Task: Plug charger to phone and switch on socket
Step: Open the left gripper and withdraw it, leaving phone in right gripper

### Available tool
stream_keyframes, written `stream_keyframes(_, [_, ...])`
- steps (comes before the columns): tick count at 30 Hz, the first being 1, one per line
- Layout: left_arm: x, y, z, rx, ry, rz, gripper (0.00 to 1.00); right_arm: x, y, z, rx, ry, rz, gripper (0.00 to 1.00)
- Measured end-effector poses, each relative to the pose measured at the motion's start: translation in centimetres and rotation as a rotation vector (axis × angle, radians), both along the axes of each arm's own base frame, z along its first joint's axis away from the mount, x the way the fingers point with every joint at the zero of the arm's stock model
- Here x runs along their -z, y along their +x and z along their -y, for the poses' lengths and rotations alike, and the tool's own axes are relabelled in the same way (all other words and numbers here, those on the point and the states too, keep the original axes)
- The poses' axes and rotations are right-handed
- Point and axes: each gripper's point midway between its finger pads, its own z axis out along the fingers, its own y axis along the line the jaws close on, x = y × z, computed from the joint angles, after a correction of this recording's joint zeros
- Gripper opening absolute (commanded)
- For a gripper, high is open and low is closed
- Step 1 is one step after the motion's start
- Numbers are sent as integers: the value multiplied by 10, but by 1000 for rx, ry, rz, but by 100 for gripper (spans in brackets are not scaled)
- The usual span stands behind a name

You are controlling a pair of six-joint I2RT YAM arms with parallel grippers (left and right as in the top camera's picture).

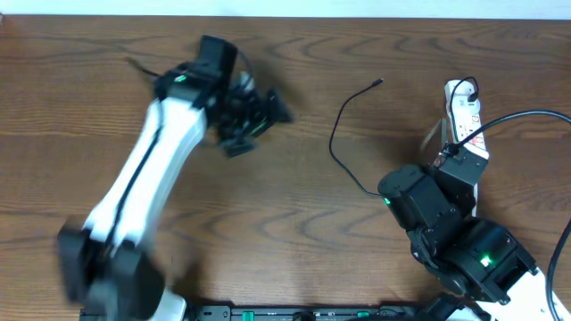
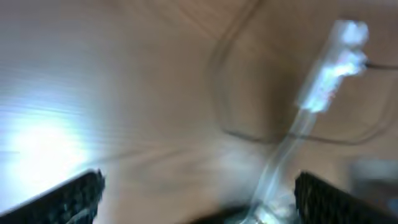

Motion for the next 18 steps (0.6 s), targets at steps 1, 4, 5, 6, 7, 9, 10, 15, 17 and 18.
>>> stream_keyframes(1, [-11,-13,-17,-5,87,31,98,-1,3,-3,6,17,11,1])
stream_keyframes(4, [-48,-40,-58,-33,257,166,98,-1,14,-15,14,74,41,1])
stream_keyframes(5, [-61,-48,-69,-49,297,214,98,-1,20,-21,11,95,49,1])
stream_keyframes(6, [-76,-56,-81,-73,333,269,98,2,26,-31,2,124,50,1])
stream_keyframes(7, [-86,-62,-87,-90,348,307,98,4,30,-37,-5,142,50,1])
stream_keyframes(9, [-117,-81,-108,-156,390,429,98,15,42,-59,-39,195,24,1])
stream_keyframes(10, [-130,-92,-117,-189,401,482,98,20,45,-66,-53,207,7,1])
stream_keyframes(15, [-160,-162,-159,-361,411,662,98,37,48,-84,-94,238,-57,1])
stream_keyframes(17, [-157,-189,-172,-431,387,710,98,37,48,-86,-100,247,-60,1])
stream_keyframes(18, [-154,-195,-175,-459,377,715,98,36,49,-87,-103,252,-57,1])
